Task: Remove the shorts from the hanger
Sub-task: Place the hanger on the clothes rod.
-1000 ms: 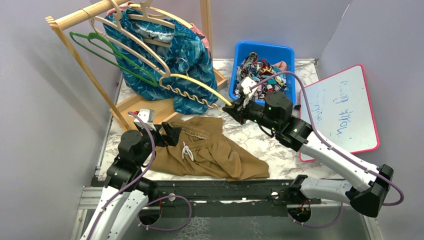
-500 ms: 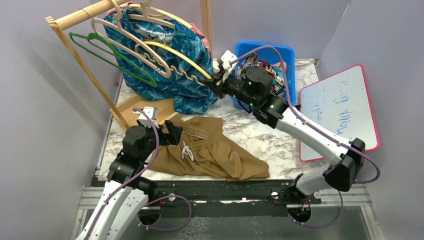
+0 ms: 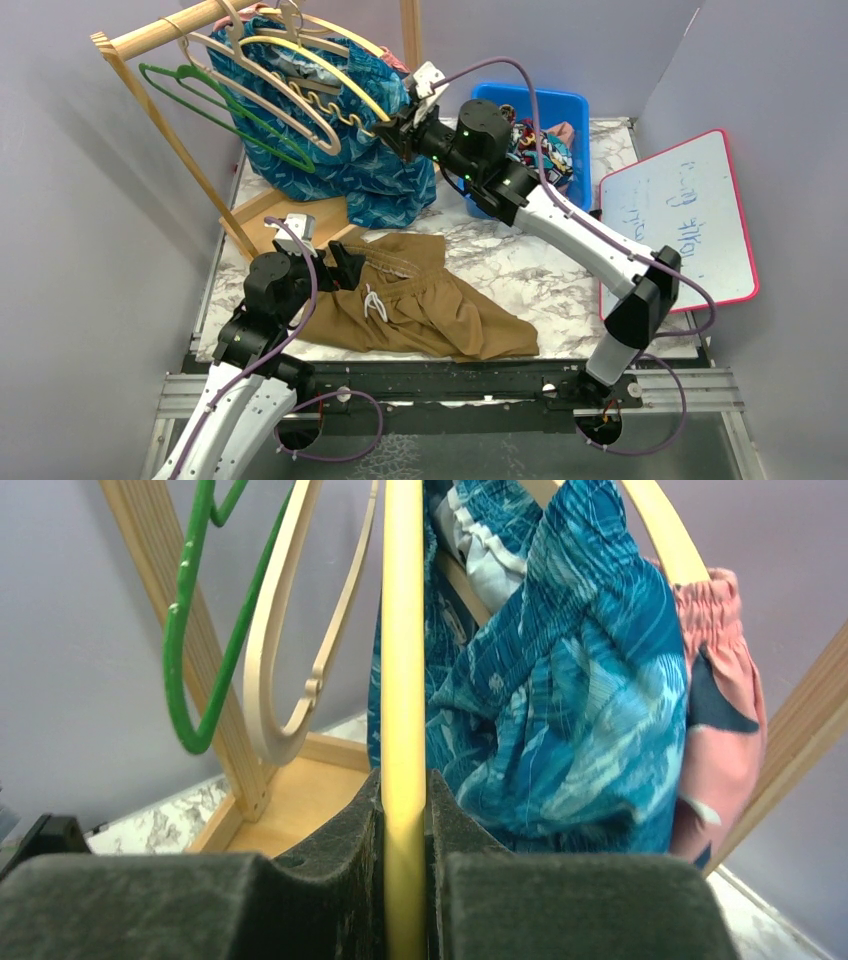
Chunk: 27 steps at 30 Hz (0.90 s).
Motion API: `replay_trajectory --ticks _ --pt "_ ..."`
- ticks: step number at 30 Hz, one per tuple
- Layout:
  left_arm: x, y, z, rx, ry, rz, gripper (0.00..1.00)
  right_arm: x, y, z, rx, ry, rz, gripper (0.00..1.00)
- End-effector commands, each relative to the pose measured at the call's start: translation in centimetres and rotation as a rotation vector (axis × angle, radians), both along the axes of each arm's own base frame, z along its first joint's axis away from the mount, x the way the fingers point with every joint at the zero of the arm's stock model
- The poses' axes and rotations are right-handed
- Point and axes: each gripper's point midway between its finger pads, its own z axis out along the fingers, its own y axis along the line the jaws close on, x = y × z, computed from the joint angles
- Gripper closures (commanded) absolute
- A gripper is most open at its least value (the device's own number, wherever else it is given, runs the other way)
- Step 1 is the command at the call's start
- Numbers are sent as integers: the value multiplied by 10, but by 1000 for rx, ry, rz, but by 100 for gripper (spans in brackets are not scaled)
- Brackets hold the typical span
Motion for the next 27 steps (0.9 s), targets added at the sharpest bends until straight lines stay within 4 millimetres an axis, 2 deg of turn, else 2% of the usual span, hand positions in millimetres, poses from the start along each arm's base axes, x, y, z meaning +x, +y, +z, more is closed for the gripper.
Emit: replay_trajectory --ticks 1,6,10,12,16,18,20,27 --pt "1 1 7 1 -31 1 5 6 9 44 102 -57 -17 98" --pt "1 1 7 2 -30 -1 5 13 24 54 110 -73 1 98" --pt "1 1 8 1 -33 0 5 27 38 54 90 -52 -9 98" --pt "1 1 7 2 -30 -1 6 34 48 45 66 -20 -5 98" --pt "0 1 9 -2 -39 -1 6 44 65 7 -18 65 10 98" --pt "0 2 10 -1 -46 0 6 47 66 -8 -39 92 -5 98" --pt "0 2 10 0 -45 1 6 47 65 -13 -47 101 -14 98" --pt "1 1 7 3 -34 -4 6 45 58 -6 -57 91 -26 98"
